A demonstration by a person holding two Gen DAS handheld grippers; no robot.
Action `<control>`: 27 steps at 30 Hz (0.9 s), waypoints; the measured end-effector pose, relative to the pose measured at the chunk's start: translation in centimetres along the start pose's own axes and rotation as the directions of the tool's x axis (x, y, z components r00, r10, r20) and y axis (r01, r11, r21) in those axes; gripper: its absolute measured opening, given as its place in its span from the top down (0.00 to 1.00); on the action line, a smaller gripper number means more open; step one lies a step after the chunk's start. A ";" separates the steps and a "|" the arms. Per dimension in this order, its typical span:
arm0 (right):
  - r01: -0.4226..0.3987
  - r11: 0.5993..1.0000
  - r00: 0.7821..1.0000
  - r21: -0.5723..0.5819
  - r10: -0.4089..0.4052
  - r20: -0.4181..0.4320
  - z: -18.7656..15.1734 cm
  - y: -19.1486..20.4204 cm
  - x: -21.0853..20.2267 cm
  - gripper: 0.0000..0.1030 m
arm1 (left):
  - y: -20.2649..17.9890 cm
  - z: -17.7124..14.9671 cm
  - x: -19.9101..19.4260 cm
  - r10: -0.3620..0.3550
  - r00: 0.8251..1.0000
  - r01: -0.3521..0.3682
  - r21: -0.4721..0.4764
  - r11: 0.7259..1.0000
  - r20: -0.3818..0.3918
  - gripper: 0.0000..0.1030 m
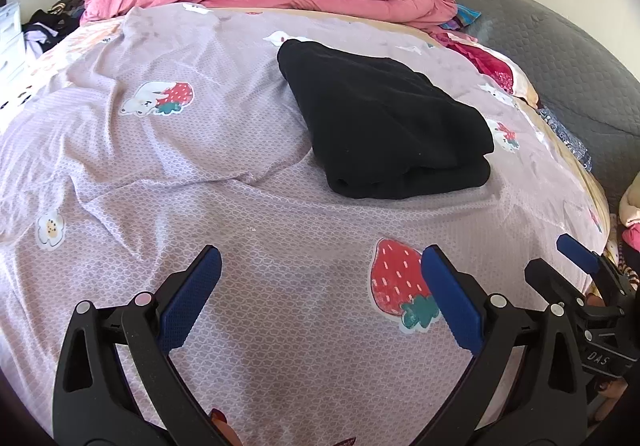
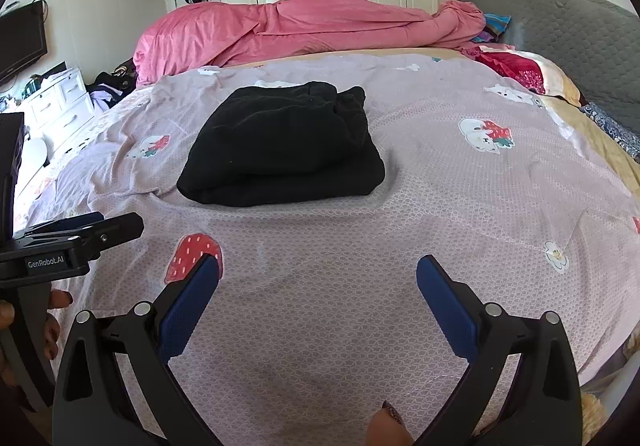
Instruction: Fold small clothes
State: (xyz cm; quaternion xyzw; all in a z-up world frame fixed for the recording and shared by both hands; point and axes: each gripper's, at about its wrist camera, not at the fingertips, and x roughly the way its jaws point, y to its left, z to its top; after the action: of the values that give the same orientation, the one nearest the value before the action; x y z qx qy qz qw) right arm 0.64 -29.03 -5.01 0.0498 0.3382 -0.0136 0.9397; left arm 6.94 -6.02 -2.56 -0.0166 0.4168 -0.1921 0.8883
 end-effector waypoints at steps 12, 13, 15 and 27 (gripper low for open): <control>-0.002 1.000 1.000 0.003 0.002 0.002 0.0 -0.1 -0.1 0.04 | -0.5 -0.2 0.1 0.020 1.000 -0.020 0.013 1.000 -0.019 0.09; -0.001 1.000 1.000 0.003 0.001 0.002 0.0 -0.1 -0.1 0.04 | -0.5 -0.2 0.1 0.021 1.000 -0.021 0.013 1.000 -0.018 0.09; 0.001 1.000 1.000 0.002 -0.001 0.004 0.0 -0.1 -0.1 0.04 | -0.5 -0.2 0.2 0.027 0.999 -0.027 0.013 1.000 -0.023 0.09; 0.007 1.000 1.000 0.001 -0.007 0.004 0.0 -0.1 -0.2 0.04 | -0.3 -0.2 0.1 0.039 0.999 -0.039 0.002 0.999 -0.024 0.09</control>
State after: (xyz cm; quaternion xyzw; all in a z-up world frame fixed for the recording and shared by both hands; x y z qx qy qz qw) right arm 0.46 -29.17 -4.85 0.0491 0.3365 -0.0171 0.9402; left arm 6.76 -6.26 -2.66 -0.0055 0.4278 -0.1751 0.8867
